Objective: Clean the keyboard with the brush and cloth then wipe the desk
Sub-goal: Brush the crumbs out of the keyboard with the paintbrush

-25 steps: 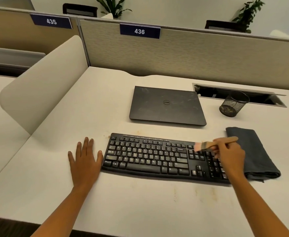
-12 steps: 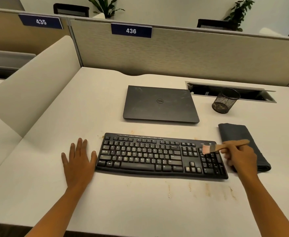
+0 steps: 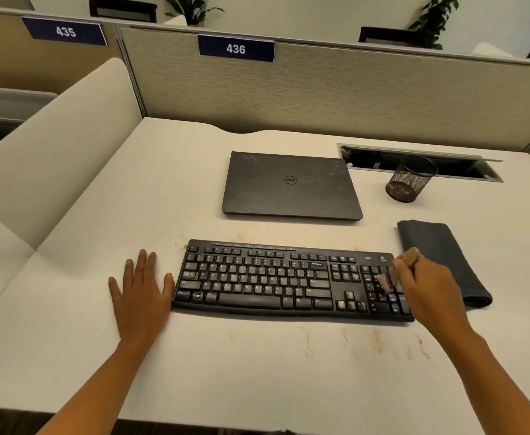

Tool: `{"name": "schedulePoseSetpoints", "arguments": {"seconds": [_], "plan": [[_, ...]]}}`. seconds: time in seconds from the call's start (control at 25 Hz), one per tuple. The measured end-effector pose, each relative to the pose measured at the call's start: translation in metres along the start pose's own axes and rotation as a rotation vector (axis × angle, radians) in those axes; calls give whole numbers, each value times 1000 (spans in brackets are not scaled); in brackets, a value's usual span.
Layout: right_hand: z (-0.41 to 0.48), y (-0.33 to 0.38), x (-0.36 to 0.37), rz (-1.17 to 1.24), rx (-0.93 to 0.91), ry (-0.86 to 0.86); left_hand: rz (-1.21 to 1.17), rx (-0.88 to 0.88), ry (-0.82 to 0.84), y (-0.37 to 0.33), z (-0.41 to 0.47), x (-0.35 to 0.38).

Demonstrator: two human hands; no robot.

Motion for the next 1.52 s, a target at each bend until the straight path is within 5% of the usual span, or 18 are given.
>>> {"name": "schedulePoseSetpoints", "arguments": {"seconds": [0.12, 0.32, 0.48, 0.64, 0.88, 1.16, 1.36, 1.52], "plan": [[-17, 1, -7, -105, 51, 44, -1, 2, -2, 1, 0, 1], [16, 3, -10, 148, 32, -109, 2, -2, 7, 1, 1, 0], [27, 10, 4, 220, 41, -25, 11, -9, 24, 0, 1, 1], [-7, 11, 15, 19, 87, 111, 3, -8, 20, 1, 1, 0], [20, 32, 8, 100, -21, -34, 1, -4, 23, 1, 1, 2], [-10, 20, 22, -179, 74, 281, 3, -10, 16, 0, 0, 0], [-40, 20, 28, 207, 10, 88, -4, -10, 17, 1, 0, 1], [-41, 31, 41, 243, -43, 76, -8, -12, 22, 0, 0, 0]]}}
Point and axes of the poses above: each hand's wrist, its own z-axis towards the middle knuckle, its own x-axis out of the palm, y = z × x, the point moved 4 cm from there along z, towards the middle knuckle, and after that the axes turned 14 degrees about y, right-handed, at the moved point
